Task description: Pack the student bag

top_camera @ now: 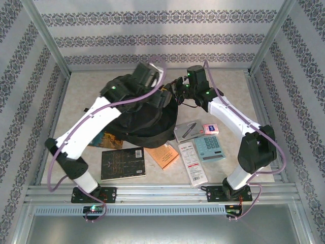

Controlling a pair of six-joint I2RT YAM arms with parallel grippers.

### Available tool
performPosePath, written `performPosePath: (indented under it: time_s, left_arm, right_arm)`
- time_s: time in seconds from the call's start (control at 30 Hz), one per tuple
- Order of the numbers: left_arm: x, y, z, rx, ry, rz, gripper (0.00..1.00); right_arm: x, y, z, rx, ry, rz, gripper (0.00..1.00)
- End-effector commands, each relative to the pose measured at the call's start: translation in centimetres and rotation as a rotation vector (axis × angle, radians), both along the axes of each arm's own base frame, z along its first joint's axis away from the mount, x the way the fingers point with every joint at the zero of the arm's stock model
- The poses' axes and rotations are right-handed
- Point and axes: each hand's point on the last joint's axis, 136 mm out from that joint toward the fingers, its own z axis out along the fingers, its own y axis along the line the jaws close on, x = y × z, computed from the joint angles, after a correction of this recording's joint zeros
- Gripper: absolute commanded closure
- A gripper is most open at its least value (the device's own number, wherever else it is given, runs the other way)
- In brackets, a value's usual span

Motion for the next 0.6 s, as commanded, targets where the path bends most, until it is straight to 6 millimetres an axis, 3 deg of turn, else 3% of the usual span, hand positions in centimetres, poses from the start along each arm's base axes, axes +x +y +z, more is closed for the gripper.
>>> performPosePath:
  time_s: [0.0, 0.27, 0.43, 0.57]
  left_arm:
    - [-1.3, 0.7, -3.2, 0.136, 0.109, 0.095, 0.25]
    - [-1.7, -1.1, -5.7, 0.178, 0.168, 0.106, 0.25]
    - [-1.1, 0.7, -6.9, 0.258, 0.153, 0.202, 0.28]
    - [-0.8, 1.6, -7.5, 0.309, 0.135, 0.232, 0.38]
  right_arm:
    - [-0.6, 0.0, 0.9, 0.003, 0.049, -0.008, 1.0]
    - [-0.9, 0.3, 1.4, 0.041, 0.067, -0.003, 1.0]
    - [-1.1, 0.4, 1.7, 0.063, 0.068, -0.001, 1.0]
    - [-1.1, 0.3, 2.0, 0.071, 0.066, -0.006, 1.0]
